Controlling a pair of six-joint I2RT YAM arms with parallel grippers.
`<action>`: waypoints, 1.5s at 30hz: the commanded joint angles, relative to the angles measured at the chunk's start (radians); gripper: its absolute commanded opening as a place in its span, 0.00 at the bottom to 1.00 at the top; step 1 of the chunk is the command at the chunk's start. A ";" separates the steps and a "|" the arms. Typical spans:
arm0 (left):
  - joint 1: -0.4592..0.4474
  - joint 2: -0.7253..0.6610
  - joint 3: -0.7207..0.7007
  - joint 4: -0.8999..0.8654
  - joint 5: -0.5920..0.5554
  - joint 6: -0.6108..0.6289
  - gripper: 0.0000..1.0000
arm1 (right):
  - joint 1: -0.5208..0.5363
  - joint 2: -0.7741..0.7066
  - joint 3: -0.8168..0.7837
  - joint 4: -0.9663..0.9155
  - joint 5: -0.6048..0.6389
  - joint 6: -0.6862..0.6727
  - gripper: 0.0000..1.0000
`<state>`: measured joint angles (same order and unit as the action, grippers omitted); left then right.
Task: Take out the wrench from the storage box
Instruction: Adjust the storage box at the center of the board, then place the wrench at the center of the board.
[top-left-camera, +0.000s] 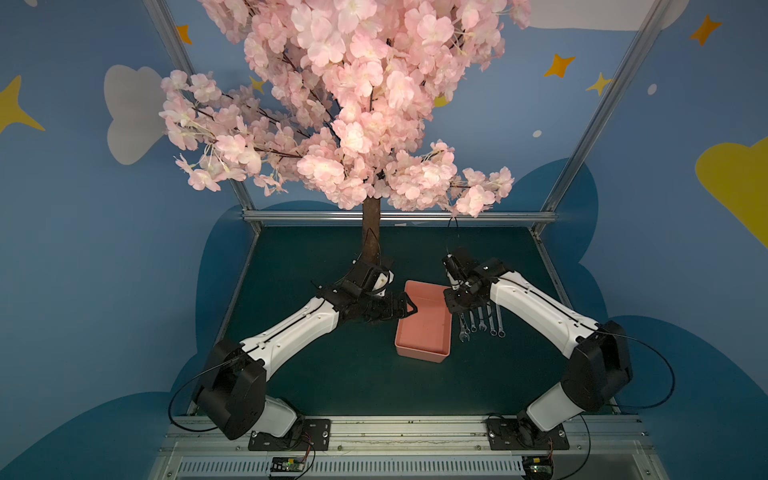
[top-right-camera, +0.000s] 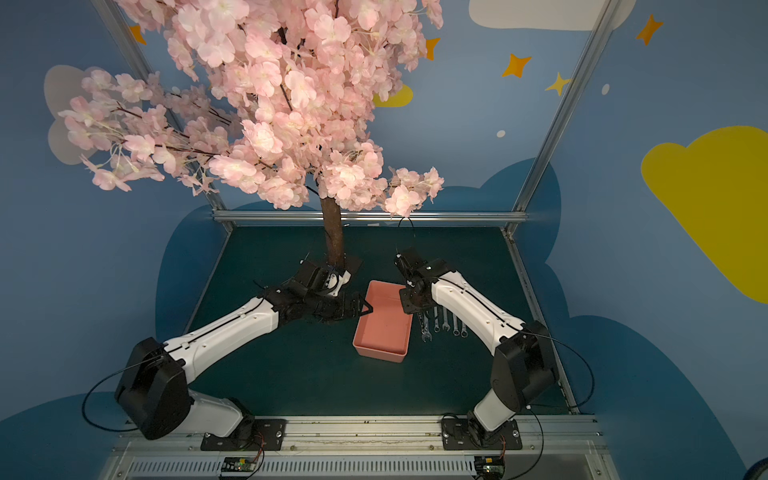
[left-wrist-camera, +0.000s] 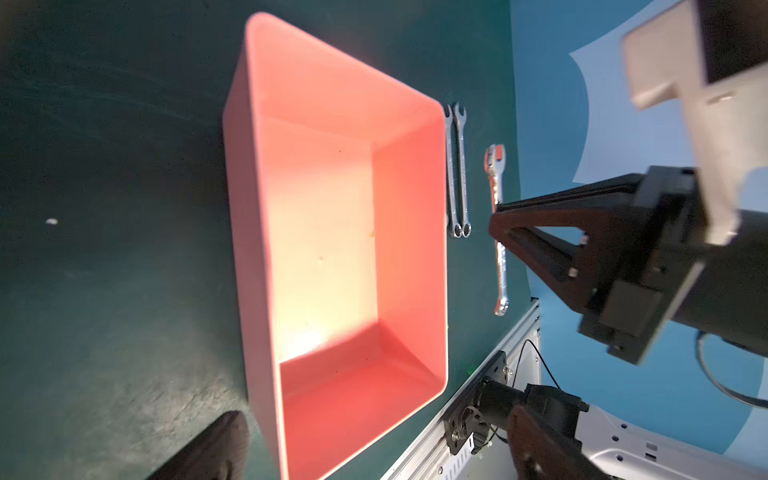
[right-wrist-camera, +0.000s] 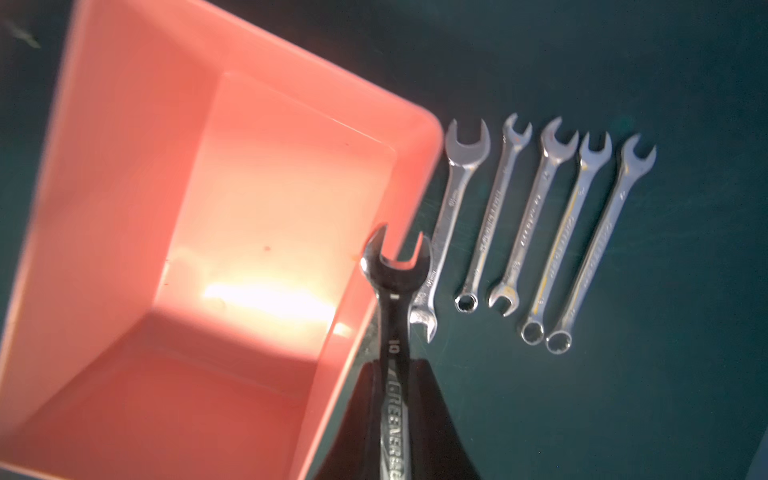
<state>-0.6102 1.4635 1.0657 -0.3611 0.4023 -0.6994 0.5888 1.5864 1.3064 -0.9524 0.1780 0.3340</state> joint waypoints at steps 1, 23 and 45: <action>-0.009 0.031 0.029 0.006 0.013 0.002 1.00 | -0.065 -0.054 -0.092 0.019 -0.069 0.074 0.01; 0.003 0.045 0.034 -0.043 -0.014 0.032 1.00 | -0.101 0.261 -0.058 0.302 -0.194 0.149 0.03; 0.043 0.013 0.026 -0.063 -0.023 0.052 1.00 | -0.102 0.210 0.004 0.192 -0.126 0.090 0.30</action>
<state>-0.5827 1.5124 1.0847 -0.4004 0.3874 -0.6754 0.4870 1.8767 1.2793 -0.7101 0.0410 0.4400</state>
